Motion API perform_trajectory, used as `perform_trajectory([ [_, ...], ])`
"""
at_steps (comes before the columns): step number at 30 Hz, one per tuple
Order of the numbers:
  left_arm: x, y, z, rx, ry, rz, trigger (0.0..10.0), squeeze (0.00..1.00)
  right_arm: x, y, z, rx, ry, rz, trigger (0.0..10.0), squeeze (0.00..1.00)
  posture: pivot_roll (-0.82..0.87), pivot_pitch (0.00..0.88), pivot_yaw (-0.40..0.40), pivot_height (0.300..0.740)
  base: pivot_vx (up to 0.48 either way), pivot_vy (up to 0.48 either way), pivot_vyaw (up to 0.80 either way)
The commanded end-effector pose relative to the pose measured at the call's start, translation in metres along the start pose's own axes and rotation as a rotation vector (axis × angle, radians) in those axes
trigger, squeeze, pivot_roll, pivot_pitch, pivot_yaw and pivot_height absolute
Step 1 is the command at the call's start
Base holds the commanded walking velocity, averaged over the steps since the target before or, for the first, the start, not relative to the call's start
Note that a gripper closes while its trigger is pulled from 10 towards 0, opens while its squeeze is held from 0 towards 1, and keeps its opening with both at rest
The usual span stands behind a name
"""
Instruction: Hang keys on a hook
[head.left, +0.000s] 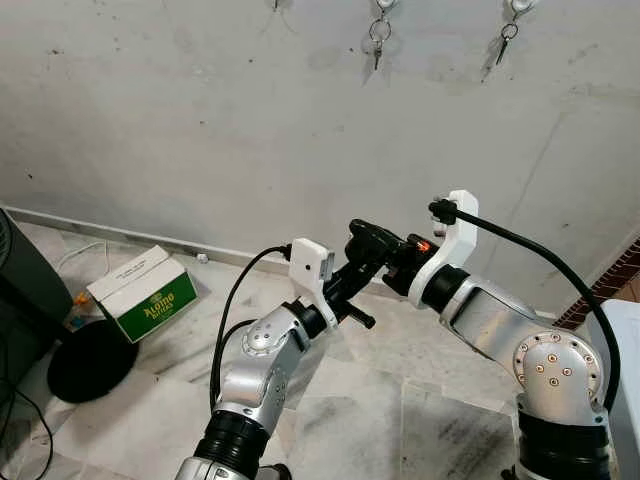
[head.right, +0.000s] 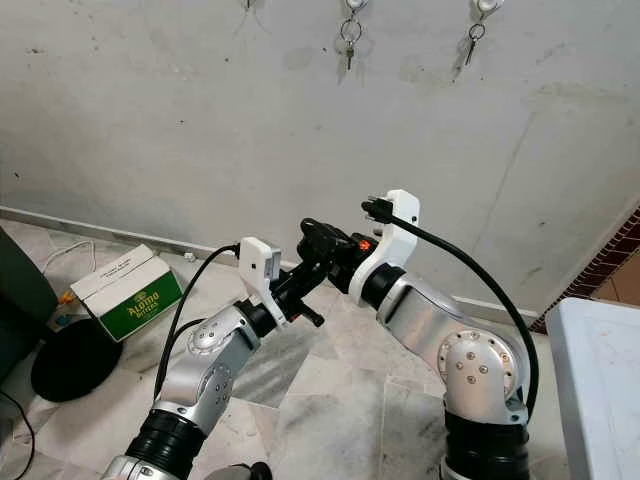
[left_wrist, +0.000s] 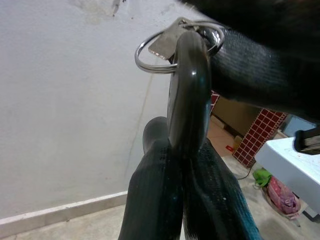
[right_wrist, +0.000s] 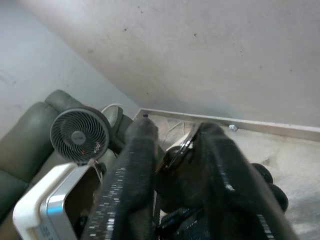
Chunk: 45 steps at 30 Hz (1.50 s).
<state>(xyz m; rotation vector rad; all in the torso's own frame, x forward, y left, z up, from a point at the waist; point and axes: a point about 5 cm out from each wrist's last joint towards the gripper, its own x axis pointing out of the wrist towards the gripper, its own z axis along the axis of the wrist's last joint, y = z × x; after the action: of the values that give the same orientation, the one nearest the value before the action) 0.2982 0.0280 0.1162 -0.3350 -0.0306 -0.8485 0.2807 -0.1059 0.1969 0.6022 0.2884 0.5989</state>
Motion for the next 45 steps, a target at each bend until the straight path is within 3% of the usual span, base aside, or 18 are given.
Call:
perform_trajectory([
  [1, 0.002, 0.0, 0.004, 0.028, -0.005, -0.011, 0.0, 0.0, -0.002, 0.005, 0.0, -0.037, 0.003, 0.022, 10.0, 1.0, -0.1, 0.065, 0.035, 0.74, 0.0, 0.0, 0.0],
  [18, 0.002, 0.004, 0.011, 0.073, 0.017, -0.053, 0.0, 0.0, -0.013, -0.021, 0.018, -0.122, -0.028, -0.035, 10.0, 1.0, -0.09, 0.063, 0.043, 0.74, 0.0, 0.0, 0.0],
  [30, 0.004, -0.005, 0.019, 0.056, 0.048, -0.191, 0.0, 0.0, -0.017, -0.031, 0.029, -0.18, -0.039, -0.047, 10.0, 1.0, -0.09, 0.06, 0.05, 0.74, 0.0, 0.0, 0.0],
  [32, 0.005, -0.005, 0.022, 0.012, 0.044, -0.203, 0.0, 0.0, -0.019, -0.032, 0.03, -0.182, -0.032, -0.035, 10.0, 1.0, -0.09, 0.06, 0.05, 0.74, 0.0, 0.0, 0.0],
  [35, 0.006, -0.008, 0.024, 0.01, 0.053, -0.241, 0.0, 0.0, -0.021, -0.035, 0.031, -0.187, -0.027, -0.041, 10.0, 1.0, -0.09, 0.06, 0.05, 0.74, 0.0, 0.0, 0.0],
  [36, 0.006, -0.008, 0.024, 0.022, 0.055, -0.246, 0.0, 0.0, -0.022, -0.037, 0.032, -0.2, -0.025, -0.052, 10.0, 0.15, -0.09, 0.06, 0.051, 0.74, 0.0, 0.0, 0.0],
  [37, 0.006, -0.008, 0.024, 0.024, 0.056, -0.245, 0.0, 0.0, -0.023, -0.038, 0.033, -0.205, -0.025, -0.058, 10.0, 0.0, -0.09, 0.06, 0.051, 0.74, 0.0, 0.0, 0.0],
  [45, 0.005, 0.002, 0.026, 0.037, 0.062, -0.205, 0.0, 0.0, -0.032, -0.042, 0.045, -0.228, -0.028, -0.067, 10.0, 0.0, -0.09, 0.065, 0.053, 0.74, 0.0, 0.0, 0.0],
])
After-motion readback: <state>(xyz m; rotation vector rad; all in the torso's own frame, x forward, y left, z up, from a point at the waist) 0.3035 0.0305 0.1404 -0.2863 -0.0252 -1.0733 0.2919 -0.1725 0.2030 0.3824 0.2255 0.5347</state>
